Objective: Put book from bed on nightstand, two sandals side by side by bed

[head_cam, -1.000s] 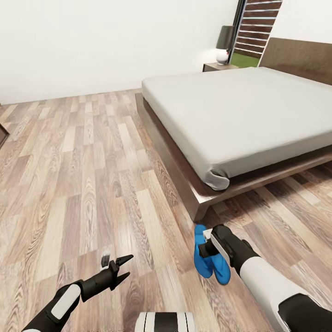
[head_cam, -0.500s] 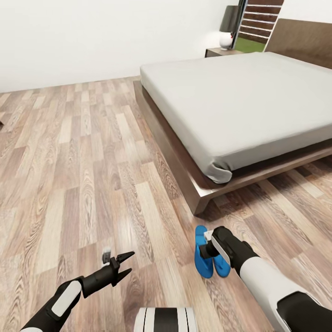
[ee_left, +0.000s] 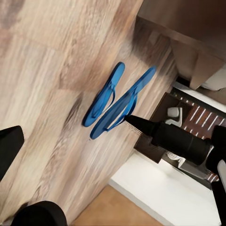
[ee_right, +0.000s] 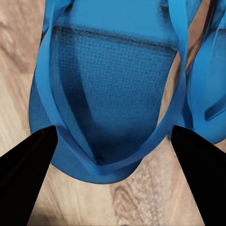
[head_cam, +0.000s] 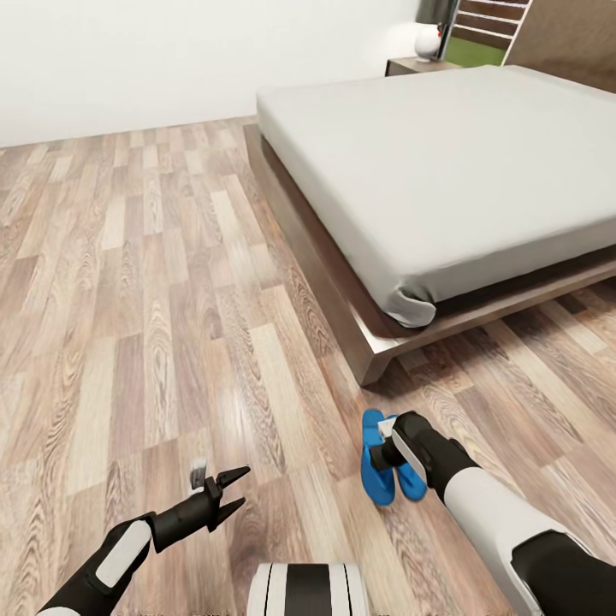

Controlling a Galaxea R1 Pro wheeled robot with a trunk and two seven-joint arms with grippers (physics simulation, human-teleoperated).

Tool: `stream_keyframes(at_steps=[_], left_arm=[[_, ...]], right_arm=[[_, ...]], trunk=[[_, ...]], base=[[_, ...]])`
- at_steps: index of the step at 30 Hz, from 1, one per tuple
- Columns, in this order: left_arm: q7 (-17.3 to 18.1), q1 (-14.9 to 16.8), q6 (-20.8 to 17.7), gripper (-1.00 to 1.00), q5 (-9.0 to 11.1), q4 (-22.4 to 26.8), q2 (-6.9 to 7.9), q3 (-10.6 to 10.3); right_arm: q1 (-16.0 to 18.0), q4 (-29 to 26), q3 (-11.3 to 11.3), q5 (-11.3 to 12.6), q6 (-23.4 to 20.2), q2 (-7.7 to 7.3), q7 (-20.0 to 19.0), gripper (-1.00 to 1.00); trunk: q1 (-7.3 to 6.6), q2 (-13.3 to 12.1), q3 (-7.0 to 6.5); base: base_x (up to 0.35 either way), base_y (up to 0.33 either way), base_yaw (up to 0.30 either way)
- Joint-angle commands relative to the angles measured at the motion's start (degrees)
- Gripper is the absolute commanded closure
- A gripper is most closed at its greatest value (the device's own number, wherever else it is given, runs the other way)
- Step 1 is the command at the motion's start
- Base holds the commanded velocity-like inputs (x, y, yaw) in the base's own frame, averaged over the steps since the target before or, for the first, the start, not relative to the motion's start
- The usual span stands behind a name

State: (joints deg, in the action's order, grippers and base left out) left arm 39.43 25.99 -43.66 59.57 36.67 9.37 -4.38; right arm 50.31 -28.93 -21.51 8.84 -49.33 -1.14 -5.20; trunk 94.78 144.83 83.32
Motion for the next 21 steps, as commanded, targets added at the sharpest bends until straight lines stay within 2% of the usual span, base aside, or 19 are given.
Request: stream_keyframes(at_steps=[1,10,19,21], left_arm=[[0.0,0.0,-0.3,-1.0,0.4,0.0,0.08,-0.2],[0.4,0.0,-0.5,-1.0,0.4,0.1,0.12,-0.2],[2.7,0.0,-0.7,-1.0,0.3,0.2,0.71,-0.2],[2.8,0.0,-0.8,-1.0,0.3,0.2,0.81,-0.2]], right_arm=[[0.4,-0.1,-0.5,0.4,-0.2,-0.09,0.1,1.0],[2.1,-0.1,-0.5,0.3,-0.2,-0.16,0.3,1.0],[2.6,-0.1,-0.5,0.2,-0.2,-0.17,1.1,1.0],[2.8,-0.1,-0.5,0.2,-0.2,-0.22,1.2,1.0]], trunk=[[0.01,0.0,0.27],[0.25,0.2,2.26],[0.48,0.3,4.25],[0.48,0.3,4.25]], base=[[0.0,0.0,0.0],[0.0,0.0,0.0],[0.0,0.0,0.0],[0.0,0.0,0.0]])
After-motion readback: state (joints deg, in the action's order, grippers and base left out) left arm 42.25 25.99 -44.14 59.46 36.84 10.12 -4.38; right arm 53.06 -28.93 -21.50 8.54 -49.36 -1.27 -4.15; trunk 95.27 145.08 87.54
